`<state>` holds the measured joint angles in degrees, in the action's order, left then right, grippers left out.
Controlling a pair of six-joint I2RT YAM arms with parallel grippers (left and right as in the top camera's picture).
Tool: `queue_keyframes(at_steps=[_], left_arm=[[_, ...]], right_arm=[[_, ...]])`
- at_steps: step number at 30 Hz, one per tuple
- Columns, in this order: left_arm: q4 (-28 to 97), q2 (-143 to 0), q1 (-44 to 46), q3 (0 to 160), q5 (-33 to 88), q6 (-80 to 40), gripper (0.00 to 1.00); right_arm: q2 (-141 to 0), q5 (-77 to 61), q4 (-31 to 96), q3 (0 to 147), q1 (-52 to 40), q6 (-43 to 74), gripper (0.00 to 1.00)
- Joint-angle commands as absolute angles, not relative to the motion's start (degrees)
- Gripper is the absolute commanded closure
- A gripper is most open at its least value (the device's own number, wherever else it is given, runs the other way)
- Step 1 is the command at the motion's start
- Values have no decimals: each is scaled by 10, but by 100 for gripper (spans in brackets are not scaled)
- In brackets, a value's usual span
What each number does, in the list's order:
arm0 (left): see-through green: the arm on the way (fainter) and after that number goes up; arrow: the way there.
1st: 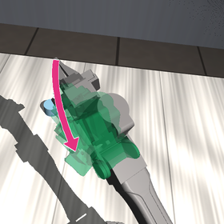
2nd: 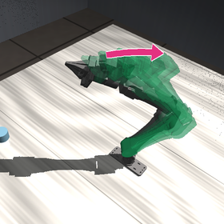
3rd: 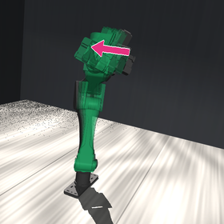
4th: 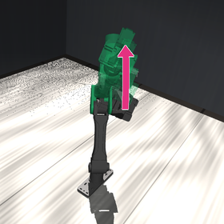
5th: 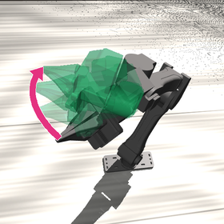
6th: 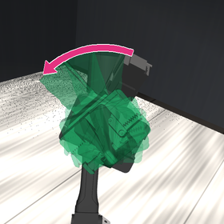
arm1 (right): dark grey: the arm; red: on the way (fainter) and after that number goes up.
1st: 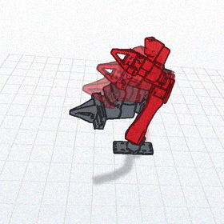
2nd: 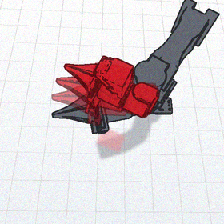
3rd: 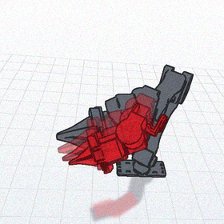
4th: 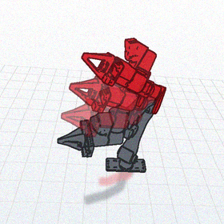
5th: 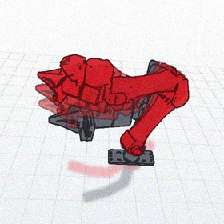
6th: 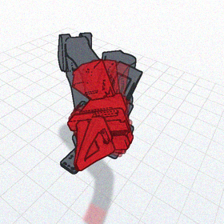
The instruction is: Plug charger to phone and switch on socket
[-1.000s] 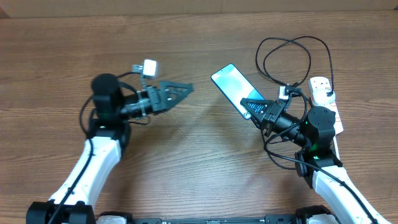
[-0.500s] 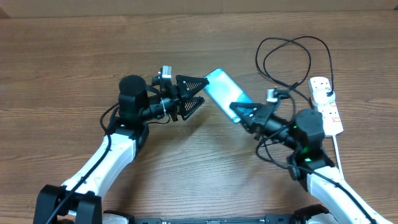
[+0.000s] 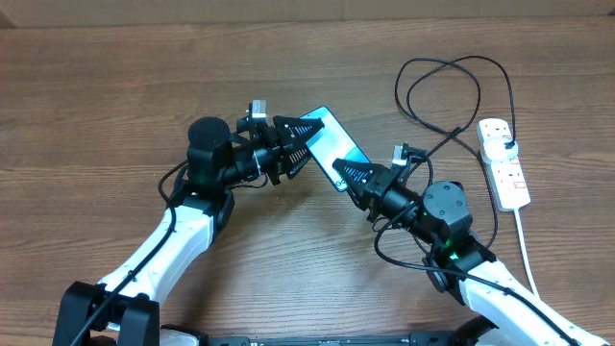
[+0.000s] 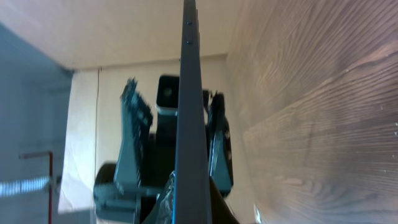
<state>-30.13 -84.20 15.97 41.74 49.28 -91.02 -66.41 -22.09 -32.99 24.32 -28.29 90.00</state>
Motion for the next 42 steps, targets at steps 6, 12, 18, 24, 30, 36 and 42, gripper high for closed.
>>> queue_keyframes(at_steps=[6, 12, 18, 24, 30, 36, 42], left_arm=[[-305, -846, 189, 420, 474, -915, 47], [-304, -846, 192, 420, 474, -913, 65], [-304, -846, 196, 420, 456, -913, 75], [-304, -846, 203, 420, 441, -913, 77], [-302, -846, 203, 420, 439, -913, 92], [-302, -846, 203, 420, 435, -913, 94], [-301, -846, 203, 420, 432, -884, 96]], right_arm=[[-696, -161, -351, 263, -297, 937, 96], [-711, -159, -360, 271, -297, 937, 96], [-714, -159, -360, 281, -302, 961, 96], [-714, -158, -359, 281, -319, 962, 96], [-714, -150, -360, 281, -326, 962, 96], [-714, -156, -360, 281, -326, 962, 96], [-714, -173, -359, 281, -332, 961, 88]])
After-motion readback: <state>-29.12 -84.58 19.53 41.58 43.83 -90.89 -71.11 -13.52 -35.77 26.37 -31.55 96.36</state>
